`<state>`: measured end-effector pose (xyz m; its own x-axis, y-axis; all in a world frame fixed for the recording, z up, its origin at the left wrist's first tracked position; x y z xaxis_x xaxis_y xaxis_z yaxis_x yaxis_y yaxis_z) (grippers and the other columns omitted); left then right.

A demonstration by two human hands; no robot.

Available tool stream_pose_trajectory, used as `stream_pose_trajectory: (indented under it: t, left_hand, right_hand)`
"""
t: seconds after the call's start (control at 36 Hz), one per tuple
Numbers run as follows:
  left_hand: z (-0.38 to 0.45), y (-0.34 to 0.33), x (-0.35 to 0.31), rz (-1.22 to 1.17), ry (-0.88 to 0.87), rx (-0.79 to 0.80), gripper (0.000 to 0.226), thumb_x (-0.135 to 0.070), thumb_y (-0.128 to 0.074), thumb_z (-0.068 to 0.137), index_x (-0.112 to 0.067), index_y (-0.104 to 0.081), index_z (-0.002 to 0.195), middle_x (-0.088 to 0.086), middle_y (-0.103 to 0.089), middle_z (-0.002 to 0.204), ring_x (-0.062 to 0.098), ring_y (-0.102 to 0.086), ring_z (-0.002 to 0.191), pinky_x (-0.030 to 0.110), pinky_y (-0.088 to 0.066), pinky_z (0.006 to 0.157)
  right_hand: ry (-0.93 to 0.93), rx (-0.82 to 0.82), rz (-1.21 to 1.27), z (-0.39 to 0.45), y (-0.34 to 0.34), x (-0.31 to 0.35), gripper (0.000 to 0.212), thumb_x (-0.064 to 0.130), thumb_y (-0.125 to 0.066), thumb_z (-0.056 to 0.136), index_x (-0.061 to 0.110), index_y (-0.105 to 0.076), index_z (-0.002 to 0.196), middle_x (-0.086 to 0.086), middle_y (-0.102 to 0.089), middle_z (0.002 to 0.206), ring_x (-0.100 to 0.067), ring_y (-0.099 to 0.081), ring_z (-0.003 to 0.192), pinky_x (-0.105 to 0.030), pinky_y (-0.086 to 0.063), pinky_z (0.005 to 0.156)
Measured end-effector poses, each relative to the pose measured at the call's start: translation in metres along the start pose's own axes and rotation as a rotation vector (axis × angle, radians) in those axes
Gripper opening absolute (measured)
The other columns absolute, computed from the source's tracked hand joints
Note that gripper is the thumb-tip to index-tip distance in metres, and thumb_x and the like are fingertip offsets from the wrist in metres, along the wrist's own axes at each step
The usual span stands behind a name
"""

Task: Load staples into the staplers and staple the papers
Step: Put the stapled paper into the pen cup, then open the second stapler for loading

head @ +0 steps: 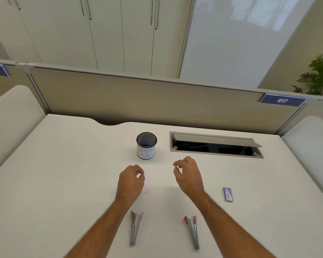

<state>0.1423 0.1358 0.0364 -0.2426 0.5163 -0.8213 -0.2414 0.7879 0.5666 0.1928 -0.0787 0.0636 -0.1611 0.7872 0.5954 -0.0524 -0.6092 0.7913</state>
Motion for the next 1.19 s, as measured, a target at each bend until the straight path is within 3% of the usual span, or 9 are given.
stream_pose_trajectory:
  t: [0.11, 0.25, 0.33, 0.47, 0.61, 0.72, 0.83, 0.97, 1.19]
  left_hand:
    - [-0.021, -0.002, -0.001, 0.037, -0.019, 0.016, 0.018, -0.004, -0.062, 0.087, -0.021, -0.065, 0.084, -0.004, -0.067, 0.096, 0.012, -0.060, 0.092, 0.008, -0.036, 0.067]
    - [-0.040, -0.002, 0.007, 0.133, 0.002, 0.041, 0.013, -0.006, -0.061, 0.085, -0.017, -0.068, 0.083, -0.003, -0.067, 0.087, 0.019, -0.062, 0.084, 0.026, -0.044, 0.070]
    - [-0.053, -0.005, 0.031, 0.225, 0.094, 0.113, 0.001, -0.018, -0.065, 0.085, -0.018, -0.063, 0.086, 0.002, -0.067, 0.087, 0.026, -0.063, 0.093, 0.031, -0.050, 0.071]
    - [-0.081, -0.010, 0.061, 0.430, 0.256, 0.222, 0.049, -0.054, -0.068, 0.083, -0.012, -0.050, 0.101, 0.008, -0.061, 0.105, 0.031, -0.057, 0.109, 0.034, -0.048, 0.075]
    - [-0.103, -0.014, 0.073, 0.536, 0.322, 0.219, 0.067, -0.070, -0.066, 0.079, -0.014, -0.049, 0.112, 0.003, -0.055, 0.102, 0.028, -0.050, 0.116, 0.032, -0.042, 0.071]
    - [-0.110, -0.016, 0.074, 0.568, 0.286, 0.194, 0.061, -0.067, -0.063, 0.081, -0.015, -0.053, 0.112, 0.005, -0.062, 0.110, 0.027, -0.052, 0.115, 0.033, -0.046, 0.074]
    - [-0.113, -0.017, 0.070, 0.552, 0.276, 0.174, 0.037, -0.051, -0.060, 0.085, -0.016, -0.058, 0.098, 0.003, -0.067, 0.099, 0.026, -0.057, 0.107, 0.033, -0.054, 0.074]
    - [-0.119, -0.014, 0.065, 0.497, 0.270, 0.129, 0.027, -0.043, -0.060, 0.085, -0.016, -0.055, 0.086, 0.001, -0.065, 0.090, 0.026, -0.060, 0.099, 0.032, -0.049, 0.069]
    - [-0.134, -0.002, 0.059, 0.238, 0.192, 0.070, 0.025, -0.034, -0.066, 0.086, -0.017, -0.047, 0.083, 0.000, -0.060, 0.074, 0.019, -0.055, 0.061, 0.030, -0.038, 0.053]
  right_hand:
    - [-0.034, 0.024, -0.007, -0.031, 0.005, -0.013, 0.022, 0.016, -0.058, 0.098, 0.014, -0.073, 0.114, 0.008, -0.054, 0.104, -0.010, -0.050, 0.104, -0.011, -0.036, 0.077]
    - [-0.052, 0.058, 0.022, -0.066, 0.000, -0.018, 0.023, 0.014, -0.057, 0.096, 0.015, -0.073, 0.113, 0.006, -0.056, 0.103, -0.010, -0.050, 0.104, -0.019, -0.040, 0.080]
    - [-0.057, 0.097, 0.039, -0.085, -0.007, -0.017, 0.023, 0.014, -0.056, 0.095, 0.016, -0.073, 0.110, 0.006, -0.055, 0.102, -0.009, -0.048, 0.102, -0.020, -0.038, 0.076]
    - [-0.047, 0.175, 0.016, -0.112, -0.018, -0.016, 0.023, 0.015, -0.055, 0.096, 0.017, -0.071, 0.111, 0.005, -0.055, 0.104, -0.010, -0.049, 0.105, -0.020, -0.039, 0.077]
    - [-0.076, 0.225, -0.014, -0.126, -0.024, -0.016, 0.024, 0.018, -0.053, 0.096, 0.017, -0.070, 0.112, 0.004, -0.057, 0.107, -0.012, -0.052, 0.109, -0.030, -0.049, 0.085]
    - [-0.116, 0.252, -0.024, -0.139, -0.030, -0.012, 0.024, 0.021, -0.052, 0.095, 0.022, -0.071, 0.111, 0.007, -0.058, 0.106, -0.012, -0.054, 0.110, -0.036, -0.048, 0.090]
    - [-0.120, 0.297, -0.038, -0.146, -0.036, -0.002, 0.025, 0.020, -0.051, 0.098, 0.020, -0.070, 0.115, 0.003, -0.059, 0.113, -0.012, -0.053, 0.113, -0.021, -0.026, 0.069]
    - [-0.180, 0.316, 0.038, -0.152, -0.046, 0.005, 0.025, 0.026, -0.057, 0.097, 0.017, -0.071, 0.115, 0.002, -0.065, 0.110, -0.015, -0.061, 0.106, -0.015, -0.036, 0.073]
    - [-0.402, 0.347, 0.483, -0.156, -0.075, 0.020, 0.042, 0.053, -0.069, 0.088, 0.014, -0.072, 0.101, 0.001, -0.076, 0.093, -0.012, -0.074, 0.085, -0.035, -0.061, 0.081]
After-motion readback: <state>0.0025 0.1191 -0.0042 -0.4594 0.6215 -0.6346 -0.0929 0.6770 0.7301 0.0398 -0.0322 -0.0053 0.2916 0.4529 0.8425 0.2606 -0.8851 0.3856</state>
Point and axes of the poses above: each hand's wrist, its own z-axis towards the middle knuckle, its own y-axis out of the back of the hand, x = y × z, the point moved 5 cm from there along z, towards the middle knuckle
